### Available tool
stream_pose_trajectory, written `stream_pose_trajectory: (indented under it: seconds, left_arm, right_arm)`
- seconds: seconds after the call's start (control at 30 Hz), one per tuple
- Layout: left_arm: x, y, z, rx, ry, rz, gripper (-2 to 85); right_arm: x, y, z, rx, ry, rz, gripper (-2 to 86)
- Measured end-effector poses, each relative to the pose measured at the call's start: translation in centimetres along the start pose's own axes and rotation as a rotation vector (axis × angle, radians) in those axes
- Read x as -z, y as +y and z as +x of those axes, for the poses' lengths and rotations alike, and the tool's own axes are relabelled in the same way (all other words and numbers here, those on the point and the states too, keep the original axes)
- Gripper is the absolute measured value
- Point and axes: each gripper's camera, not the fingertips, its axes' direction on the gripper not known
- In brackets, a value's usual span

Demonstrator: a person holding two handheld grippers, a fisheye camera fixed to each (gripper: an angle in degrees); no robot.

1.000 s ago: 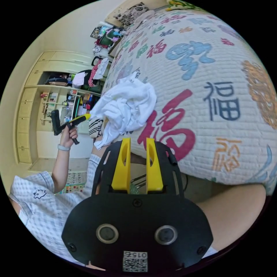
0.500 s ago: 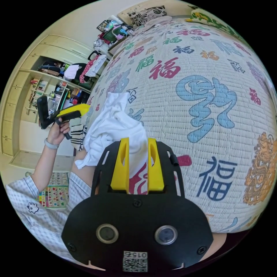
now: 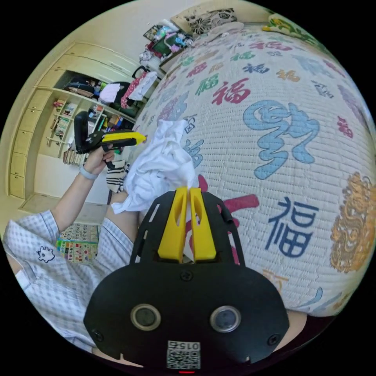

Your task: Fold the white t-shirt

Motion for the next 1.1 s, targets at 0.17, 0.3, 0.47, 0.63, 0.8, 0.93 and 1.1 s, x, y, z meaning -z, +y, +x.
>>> stream_pose_trajectory:
  seconds: [0.17,0.3,0.47,0.63,0.8,0.93,1.1]
  left_arm:
    - [-0.8,2.4,1.2,0.061,-0.092,0.032,4.7]
    - [-4.8,1.8,4.9,-0.018,-0.004,-0.01,8.4]
    - [-11.1,1.9,10.0,-0.271,-0.166,-0.19,7.4]
    - [-12.5,3.7,11.2,-0.311,-0.076,-0.202,4.7]
    - [-8.8,7.0,10.2,-0.191,0.104,-0.045,1.8]
    - [-1.6,10.9,12.5,-0.128,0.087,0.161,1.3]
    - [13.0,16.2,19.6,-0.129,-0.044,0.522,0.9]
  right_arm:
    - [2.1,2.8,-2.7,0.02,0.021,0.042,0.0]
    - [2.4,5.0,-5.5,0.054,0.032,0.045,-0.1]
    - [3.6,7.8,-8.7,0.101,0.037,0.075,0.0]
    - [3.0,10.8,-9.6,0.106,0.072,0.019,0.0]
    - [3.8,14.2,-8.7,0.007,0.009,0.054,0.0]
    - [6.6,16.5,-9.6,-0.017,0.018,0.129,0.0]
    - [15.2,19.1,-15.6,0.089,0.055,0.366,0.0]
